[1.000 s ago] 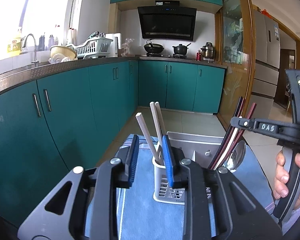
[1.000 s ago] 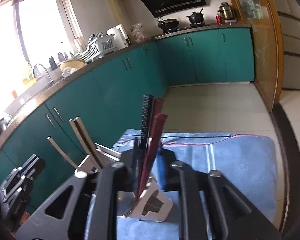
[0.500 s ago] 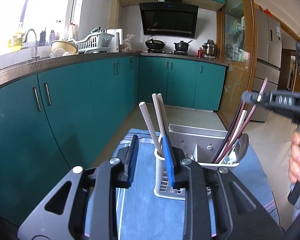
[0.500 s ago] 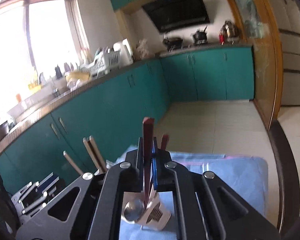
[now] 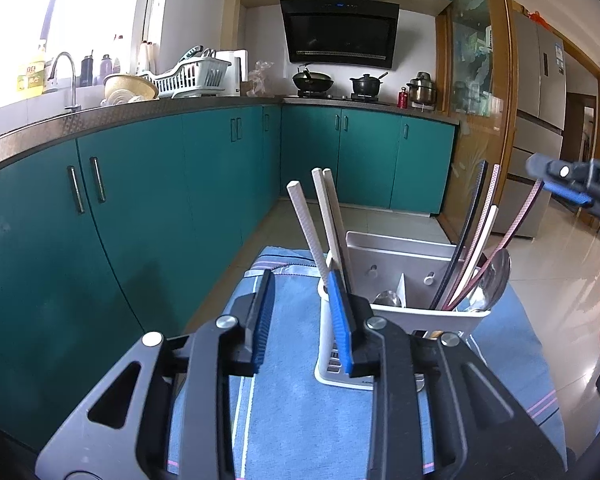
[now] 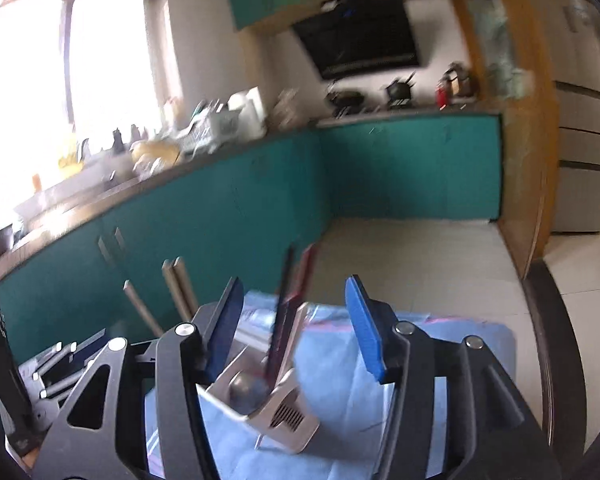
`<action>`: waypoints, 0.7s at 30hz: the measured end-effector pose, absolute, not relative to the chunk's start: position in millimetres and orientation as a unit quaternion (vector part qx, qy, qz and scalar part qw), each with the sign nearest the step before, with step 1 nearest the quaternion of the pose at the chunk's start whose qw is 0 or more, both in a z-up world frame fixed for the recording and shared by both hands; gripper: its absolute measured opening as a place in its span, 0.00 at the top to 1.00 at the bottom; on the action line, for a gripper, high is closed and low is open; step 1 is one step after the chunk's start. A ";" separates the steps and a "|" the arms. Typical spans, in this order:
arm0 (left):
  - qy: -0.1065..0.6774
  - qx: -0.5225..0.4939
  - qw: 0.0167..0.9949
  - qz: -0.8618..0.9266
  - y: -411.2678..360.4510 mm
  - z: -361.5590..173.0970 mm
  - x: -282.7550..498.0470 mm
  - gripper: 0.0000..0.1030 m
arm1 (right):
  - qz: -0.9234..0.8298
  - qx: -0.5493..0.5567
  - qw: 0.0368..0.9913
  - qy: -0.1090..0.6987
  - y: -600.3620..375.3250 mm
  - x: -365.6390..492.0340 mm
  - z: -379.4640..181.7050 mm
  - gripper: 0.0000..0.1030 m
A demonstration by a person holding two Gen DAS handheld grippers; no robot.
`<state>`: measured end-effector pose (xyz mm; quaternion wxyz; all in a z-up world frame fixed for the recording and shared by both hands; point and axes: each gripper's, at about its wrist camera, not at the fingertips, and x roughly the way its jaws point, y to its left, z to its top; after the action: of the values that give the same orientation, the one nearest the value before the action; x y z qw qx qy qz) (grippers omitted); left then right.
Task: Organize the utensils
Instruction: 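Open both tools to release the spoons into the white basket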
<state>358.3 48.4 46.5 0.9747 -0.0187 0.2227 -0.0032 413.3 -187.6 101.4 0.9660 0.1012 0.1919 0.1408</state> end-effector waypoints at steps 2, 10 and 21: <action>0.223 -0.017 0.975 -0.003 49.1 45.7 358.3 0.74 | 0.119 0.115 0.969 0.184 -202.8 412.6 101.5 0.52; 0.232 -0.018 0.973 -0.003 44.4 42.3 363.3 0.72 | 0.136 0.143 0.950 0.241 -211.8 440.0 64.2 0.61; 0.240 -0.014 0.971 0.002 47.8 35.5 366.7 0.70 | 0.211 0.158 0.927 0.267 -178.2 457.5 49.4 0.62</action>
<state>366.7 47.8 35.5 0.9706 -0.0140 0.2402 0.0019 457.5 -178.2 49.4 0.9268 0.1578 0.2673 0.2114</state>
